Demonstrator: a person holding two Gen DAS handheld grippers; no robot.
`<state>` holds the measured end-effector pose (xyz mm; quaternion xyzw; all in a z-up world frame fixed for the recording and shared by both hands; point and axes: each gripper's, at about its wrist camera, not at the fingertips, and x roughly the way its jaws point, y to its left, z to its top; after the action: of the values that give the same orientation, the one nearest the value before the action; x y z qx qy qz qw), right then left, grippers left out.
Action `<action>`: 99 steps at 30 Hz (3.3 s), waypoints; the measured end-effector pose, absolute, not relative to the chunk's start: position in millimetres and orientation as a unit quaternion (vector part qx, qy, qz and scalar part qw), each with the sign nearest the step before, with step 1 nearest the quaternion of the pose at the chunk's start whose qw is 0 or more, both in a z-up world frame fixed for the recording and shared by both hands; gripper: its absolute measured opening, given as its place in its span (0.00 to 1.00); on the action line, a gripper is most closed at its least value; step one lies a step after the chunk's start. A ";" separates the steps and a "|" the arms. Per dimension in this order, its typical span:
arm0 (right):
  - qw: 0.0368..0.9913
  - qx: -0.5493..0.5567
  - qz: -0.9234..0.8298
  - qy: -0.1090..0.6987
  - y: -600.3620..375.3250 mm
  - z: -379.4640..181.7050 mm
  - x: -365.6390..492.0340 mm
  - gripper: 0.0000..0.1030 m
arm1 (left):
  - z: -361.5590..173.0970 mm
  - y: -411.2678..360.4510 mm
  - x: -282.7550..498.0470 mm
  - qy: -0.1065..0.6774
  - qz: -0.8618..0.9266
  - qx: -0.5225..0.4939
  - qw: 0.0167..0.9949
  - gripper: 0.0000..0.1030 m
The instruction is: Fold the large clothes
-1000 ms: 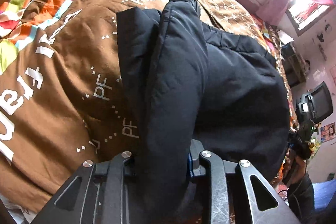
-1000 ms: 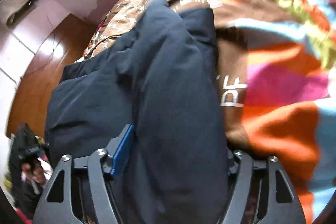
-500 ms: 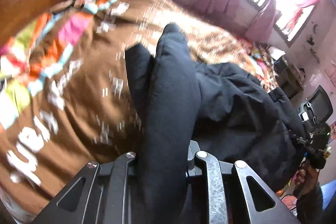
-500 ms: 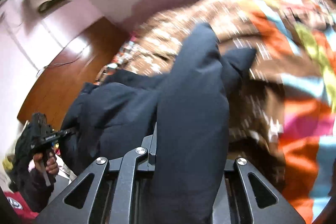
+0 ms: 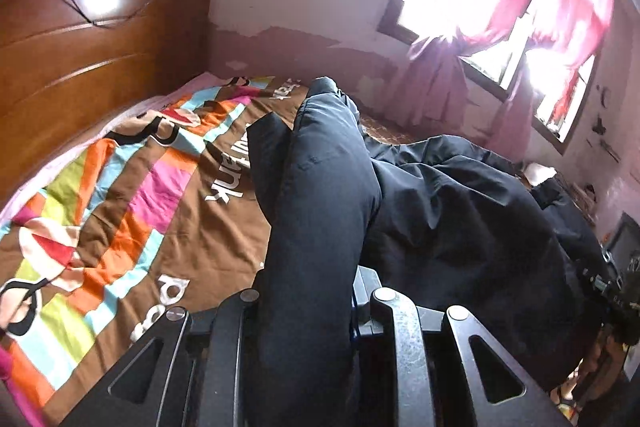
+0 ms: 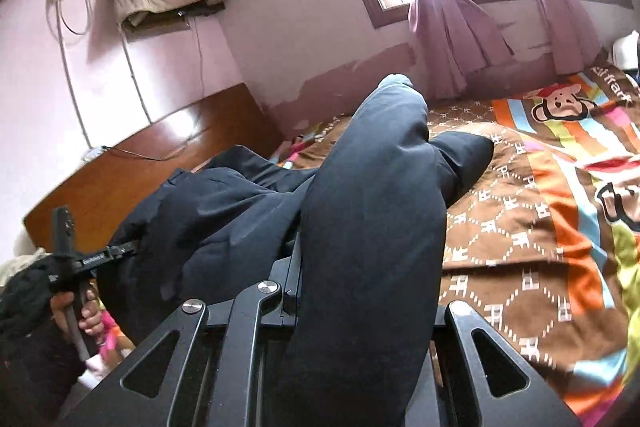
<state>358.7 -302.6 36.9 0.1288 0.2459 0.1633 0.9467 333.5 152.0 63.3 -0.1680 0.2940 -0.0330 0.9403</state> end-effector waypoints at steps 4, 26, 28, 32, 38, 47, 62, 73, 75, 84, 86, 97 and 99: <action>0.944 0.135 0.127 0.274 -306.2 14.9 391.2 0.15 | 21.2 150.5 377.1 0.326 -0.032 -0.186 0.926 0.19; 0.917 0.041 -0.084 0.388 -315.1 -62.7 403.8 0.66 | -31.8 146.4 372.1 0.350 0.119 -0.105 0.923 0.87; 0.925 0.023 -0.079 0.372 -306.7 -48.5 393.8 0.71 | -21.8 145.7 359.0 0.337 0.120 -0.105 0.928 0.91; 0.945 0.023 -0.064 0.321 -294.4 -17.9 374.7 0.94 | -0.7 145.8 335.9 0.327 0.099 -0.126 0.931 0.92; 0.964 0.038 -0.042 0.262 -278.7 10.5 337.2 0.95 | 33.1 141.5 300.9 0.298 0.088 -0.142 0.940 0.95; 0.981 0.059 -0.025 0.184 -264.5 37.3 280.4 0.97 | 66.4 130.5 250.1 0.240 0.080 -0.130 0.959 1.00; 0.994 0.031 0.038 0.101 -214.3 60.2 201.1 0.99 | 99.4 83.4 162.6 0.139 0.029 -0.088 0.986 1.00; 0.993 0.024 0.058 0.102 -200.3 64.9 162.0 0.99 | 99.0 71.0 120.3 0.155 0.044 -0.063 0.985 1.00; 0.993 0.027 0.057 0.103 -200.2 65.0 153.9 0.99 | 98.4 69.7 112.3 0.151 0.045 -0.064 0.985 1.00; 0.993 0.028 0.072 0.094 -198.3 59.7 124.4 0.99 | 96.3 56.3 83.2 0.139 0.044 -0.046 0.988 1.00; 0.992 0.028 0.075 0.096 -197.3 55.7 120.0 0.99 | 93.8 53.2 78.6 0.139 0.042 -0.039 0.989 1.00; 0.991 0.018 0.072 0.111 -191.8 29.3 99.6 0.99 | 56.1 41.4 59.8 0.151 0.041 -0.030 0.987 1.00; 0.990 0.016 0.070 0.123 -191.5 18.8 98.1 0.99 | 42.5 39.5 57.9 0.161 0.045 -0.034 0.985 1.00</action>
<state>98.1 -191.5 18.8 0.0160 0.1235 0.0698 0.9898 57.9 39.5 42.5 -0.0340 0.1614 0.0446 0.9853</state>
